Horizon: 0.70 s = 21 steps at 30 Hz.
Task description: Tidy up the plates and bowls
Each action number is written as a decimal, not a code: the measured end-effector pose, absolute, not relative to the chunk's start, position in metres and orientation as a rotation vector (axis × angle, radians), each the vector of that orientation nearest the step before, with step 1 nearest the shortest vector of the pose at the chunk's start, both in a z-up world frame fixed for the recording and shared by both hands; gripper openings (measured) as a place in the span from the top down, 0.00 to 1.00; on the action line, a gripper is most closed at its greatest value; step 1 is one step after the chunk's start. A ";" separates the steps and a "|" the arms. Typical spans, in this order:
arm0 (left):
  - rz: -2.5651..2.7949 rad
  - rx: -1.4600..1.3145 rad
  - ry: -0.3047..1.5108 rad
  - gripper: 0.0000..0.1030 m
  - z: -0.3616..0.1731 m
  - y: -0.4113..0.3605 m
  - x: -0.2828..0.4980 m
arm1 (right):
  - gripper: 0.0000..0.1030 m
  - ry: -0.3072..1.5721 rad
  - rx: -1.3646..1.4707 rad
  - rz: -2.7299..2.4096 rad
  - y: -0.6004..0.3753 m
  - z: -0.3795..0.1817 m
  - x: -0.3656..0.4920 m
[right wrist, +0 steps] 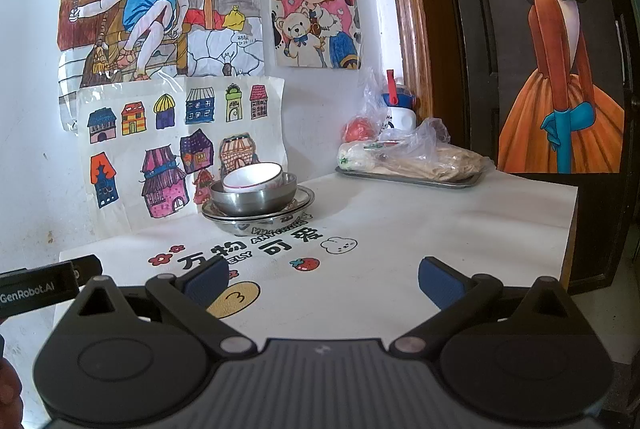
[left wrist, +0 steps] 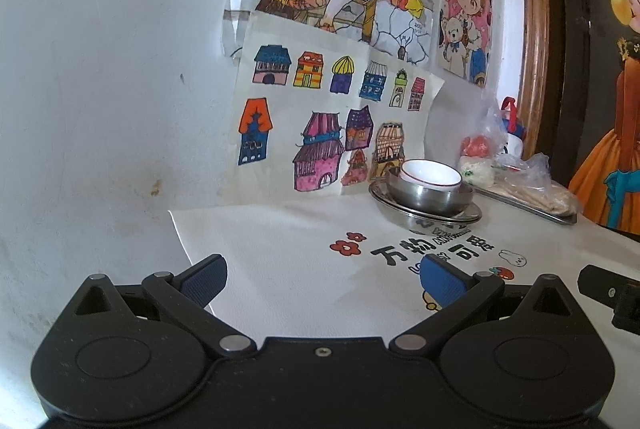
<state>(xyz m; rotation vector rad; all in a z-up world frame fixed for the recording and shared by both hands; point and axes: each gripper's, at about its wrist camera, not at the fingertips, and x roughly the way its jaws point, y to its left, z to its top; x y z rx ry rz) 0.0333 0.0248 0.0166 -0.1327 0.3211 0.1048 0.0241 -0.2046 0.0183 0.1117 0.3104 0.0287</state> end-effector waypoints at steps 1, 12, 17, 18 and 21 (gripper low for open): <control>0.108 -0.134 0.324 0.01 0.016 0.025 0.034 | 0.00 0.311 0.112 0.029 -0.205 0.018 0.024; 0.100 -0.120 0.326 0.01 0.016 0.023 0.034 | 0.00 0.312 0.110 0.028 -0.203 0.018 0.024; 0.101 -0.120 0.330 0.01 0.016 0.023 0.035 | 0.00 0.312 0.109 0.027 -0.203 0.019 0.024; 0.100 -0.119 0.330 0.01 0.016 0.024 0.035 | 0.00 0.312 0.110 0.027 -0.203 0.019 0.024; 0.098 -0.118 0.332 0.01 0.016 0.024 0.035 | 0.00 0.312 0.110 0.027 -0.203 0.019 0.024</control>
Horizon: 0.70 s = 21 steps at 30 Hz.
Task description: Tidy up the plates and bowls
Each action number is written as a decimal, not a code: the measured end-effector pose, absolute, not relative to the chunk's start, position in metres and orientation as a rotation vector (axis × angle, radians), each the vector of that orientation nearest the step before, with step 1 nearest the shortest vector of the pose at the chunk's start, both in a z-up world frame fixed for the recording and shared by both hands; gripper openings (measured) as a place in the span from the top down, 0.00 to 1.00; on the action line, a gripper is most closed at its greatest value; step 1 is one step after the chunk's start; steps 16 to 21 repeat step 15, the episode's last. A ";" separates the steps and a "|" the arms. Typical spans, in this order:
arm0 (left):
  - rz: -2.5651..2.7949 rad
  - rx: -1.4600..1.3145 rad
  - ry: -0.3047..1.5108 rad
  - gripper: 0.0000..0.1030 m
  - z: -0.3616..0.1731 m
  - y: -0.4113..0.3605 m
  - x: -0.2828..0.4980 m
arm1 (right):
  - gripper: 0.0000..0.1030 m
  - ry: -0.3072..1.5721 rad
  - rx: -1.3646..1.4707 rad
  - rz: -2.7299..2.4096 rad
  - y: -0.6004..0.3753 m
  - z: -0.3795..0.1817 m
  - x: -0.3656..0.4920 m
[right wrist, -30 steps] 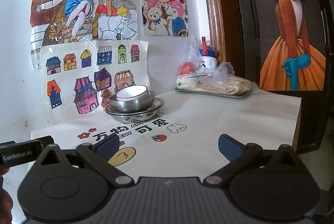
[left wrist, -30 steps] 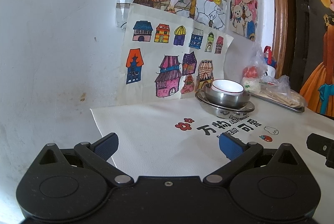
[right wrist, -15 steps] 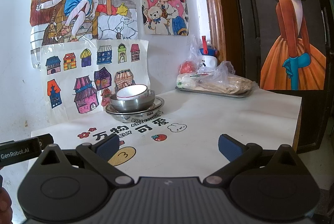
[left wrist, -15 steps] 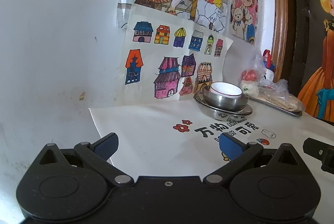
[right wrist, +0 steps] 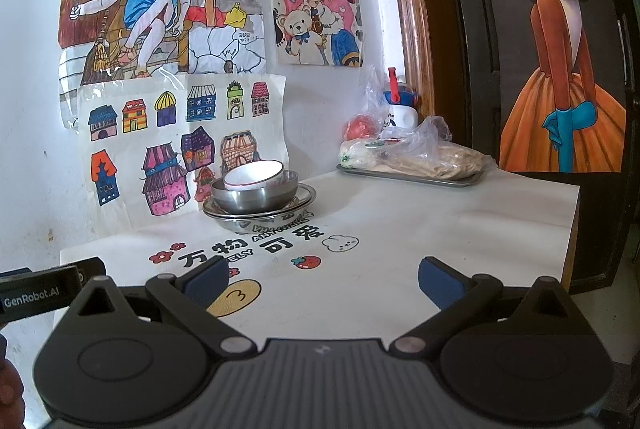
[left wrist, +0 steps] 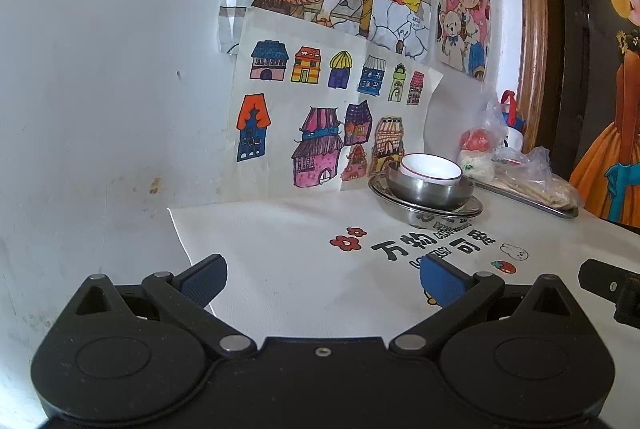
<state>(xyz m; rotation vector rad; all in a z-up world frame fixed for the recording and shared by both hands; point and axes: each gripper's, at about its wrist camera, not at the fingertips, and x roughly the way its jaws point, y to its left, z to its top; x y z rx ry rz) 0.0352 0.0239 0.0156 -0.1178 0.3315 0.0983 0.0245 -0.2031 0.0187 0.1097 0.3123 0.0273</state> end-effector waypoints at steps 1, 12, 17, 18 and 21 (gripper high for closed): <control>0.098 -0.119 0.331 0.01 0.016 0.024 0.035 | 0.00 0.313 0.110 0.027 -0.203 0.019 0.024; 0.095 -0.114 0.339 0.01 0.015 0.023 0.036 | 0.00 0.323 0.105 0.036 -0.201 0.015 0.025; 0.096 -0.117 0.344 0.01 0.015 0.023 0.038 | 0.00 0.324 0.105 0.036 -0.201 0.015 0.025; 0.096 -0.117 0.344 0.01 0.015 0.023 0.038 | 0.00 0.324 0.105 0.036 -0.201 0.015 0.025; 0.096 -0.117 0.344 0.01 0.015 0.023 0.038 | 0.00 0.324 0.105 0.036 -0.201 0.015 0.025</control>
